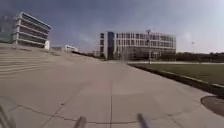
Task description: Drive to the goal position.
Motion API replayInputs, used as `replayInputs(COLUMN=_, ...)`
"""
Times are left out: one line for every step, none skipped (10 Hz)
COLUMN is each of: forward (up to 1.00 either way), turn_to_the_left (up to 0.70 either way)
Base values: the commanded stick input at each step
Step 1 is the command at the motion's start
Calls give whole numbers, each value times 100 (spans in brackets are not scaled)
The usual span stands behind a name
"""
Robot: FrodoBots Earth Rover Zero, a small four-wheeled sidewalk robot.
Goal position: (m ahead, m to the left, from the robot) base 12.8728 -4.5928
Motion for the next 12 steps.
replayInputs(forward=70, turn_to_the_left=0)
replayInputs(forward=70, turn_to_the_left=0)
replayInputs(forward=70, turn_to_the_left=0)
replayInputs(forward=70, turn_to_the_left=0)
replayInputs(forward=70, turn_to_the_left=0)
replayInputs(forward=70, turn_to_the_left=0)
replayInputs(forward=70, turn_to_the_left=0)
replayInputs(forward=70, turn_to_the_left=0)
replayInputs(forward=70, turn_to_the_left=0)
replayInputs(forward=70, turn_to_the_left=0)
replayInputs(forward=70, turn_to_the_left=0)
replayInputs(forward=70, turn_to_the_left=0)
